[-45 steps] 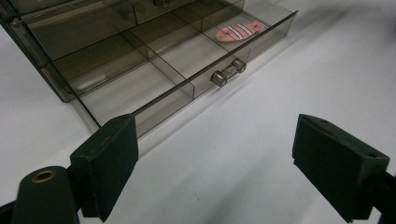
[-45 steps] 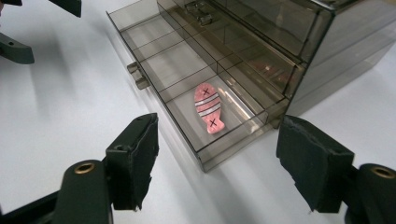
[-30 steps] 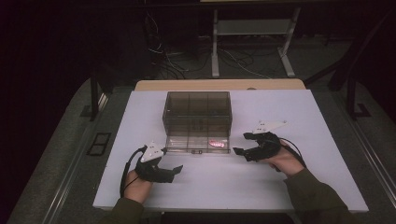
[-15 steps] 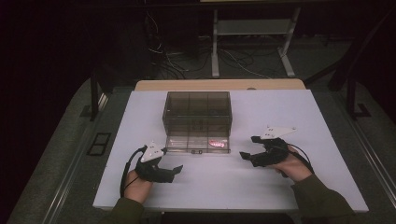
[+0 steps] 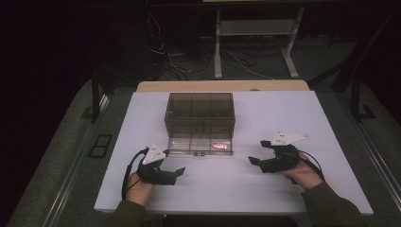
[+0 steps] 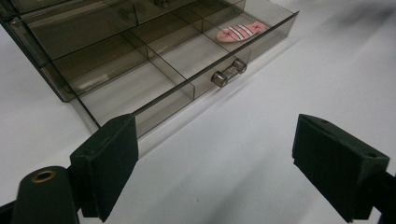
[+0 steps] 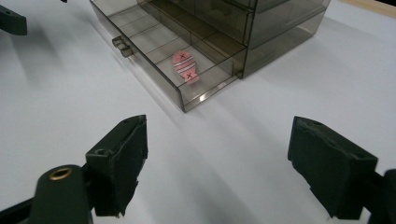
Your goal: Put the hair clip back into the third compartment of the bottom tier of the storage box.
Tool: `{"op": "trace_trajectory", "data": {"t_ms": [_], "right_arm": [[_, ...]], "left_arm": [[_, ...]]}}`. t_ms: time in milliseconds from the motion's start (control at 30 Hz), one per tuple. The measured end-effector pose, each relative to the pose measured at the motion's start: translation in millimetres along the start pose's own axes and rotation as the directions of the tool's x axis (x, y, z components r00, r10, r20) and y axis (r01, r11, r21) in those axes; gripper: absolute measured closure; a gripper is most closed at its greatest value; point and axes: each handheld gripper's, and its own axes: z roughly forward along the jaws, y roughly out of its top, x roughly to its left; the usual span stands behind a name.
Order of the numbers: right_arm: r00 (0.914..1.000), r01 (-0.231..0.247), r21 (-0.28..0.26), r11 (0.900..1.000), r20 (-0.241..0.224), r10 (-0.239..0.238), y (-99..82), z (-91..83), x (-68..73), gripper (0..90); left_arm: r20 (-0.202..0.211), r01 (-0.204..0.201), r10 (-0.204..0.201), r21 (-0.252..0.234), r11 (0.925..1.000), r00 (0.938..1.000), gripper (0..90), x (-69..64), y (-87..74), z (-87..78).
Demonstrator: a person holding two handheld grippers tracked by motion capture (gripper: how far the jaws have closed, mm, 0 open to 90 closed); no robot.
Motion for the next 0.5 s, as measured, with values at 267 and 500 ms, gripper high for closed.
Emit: {"op": "trace_trajectory", "data": {"t_ms": [267, 500], "right_arm": [[0.9996, -0.017, -0.026, 0.9995, 0.022, 0.018, -11.2, -9.0, -2.0, 18.3], [0.9989, -0.03, -0.033, 0.999, 0.035, 0.031, -22.7, -19.4, -6.6, 18.2]], "left_arm": [[-0.001, -0.002, 0.002, 0.001, 1.0, 1.0, 13.6, -0.1, 0.2, -0.2], [0.001, -0.003, 0.003, 0.002, 1.0, 1.0, 13.6, -0.3, 0.1, 0.4]]}}
